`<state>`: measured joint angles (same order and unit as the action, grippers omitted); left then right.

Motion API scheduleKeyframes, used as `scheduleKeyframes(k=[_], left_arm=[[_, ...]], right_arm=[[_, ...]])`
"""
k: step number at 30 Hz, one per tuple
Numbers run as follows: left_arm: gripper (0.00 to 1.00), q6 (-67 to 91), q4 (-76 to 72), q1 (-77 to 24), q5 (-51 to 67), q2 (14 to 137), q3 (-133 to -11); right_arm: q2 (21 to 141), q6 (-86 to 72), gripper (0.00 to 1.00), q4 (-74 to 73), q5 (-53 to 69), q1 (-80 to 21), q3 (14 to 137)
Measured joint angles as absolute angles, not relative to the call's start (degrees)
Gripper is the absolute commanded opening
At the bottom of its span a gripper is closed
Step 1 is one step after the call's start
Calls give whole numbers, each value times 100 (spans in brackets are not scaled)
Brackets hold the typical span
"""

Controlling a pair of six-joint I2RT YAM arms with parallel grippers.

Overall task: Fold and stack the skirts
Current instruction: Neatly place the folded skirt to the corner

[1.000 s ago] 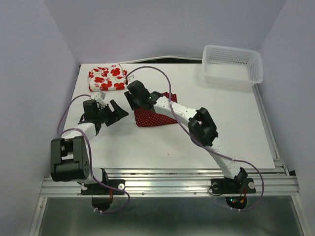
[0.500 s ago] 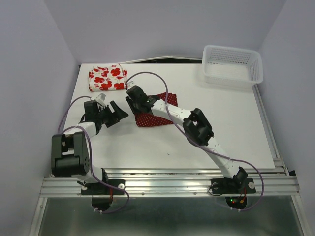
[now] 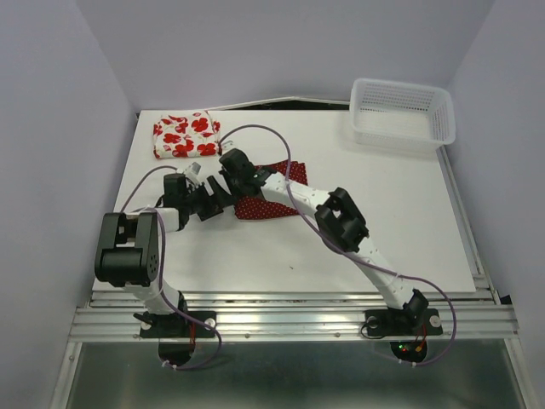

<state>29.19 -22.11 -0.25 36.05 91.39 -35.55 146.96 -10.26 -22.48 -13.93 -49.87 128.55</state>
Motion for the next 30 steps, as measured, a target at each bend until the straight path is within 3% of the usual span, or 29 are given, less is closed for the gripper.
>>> scheduleKeyframes(k=[22, 30], left_arm=[[89, 4069, -4248, -788, 3267, 9963, -3542], [82, 4342, -5190, -825, 3323, 10597, -3767]], right_arm=[[14046, -1914, 1, -2272, -871, -4657, 12855], [14020, -1981, 1, -2287, -770, -4650, 12855]])
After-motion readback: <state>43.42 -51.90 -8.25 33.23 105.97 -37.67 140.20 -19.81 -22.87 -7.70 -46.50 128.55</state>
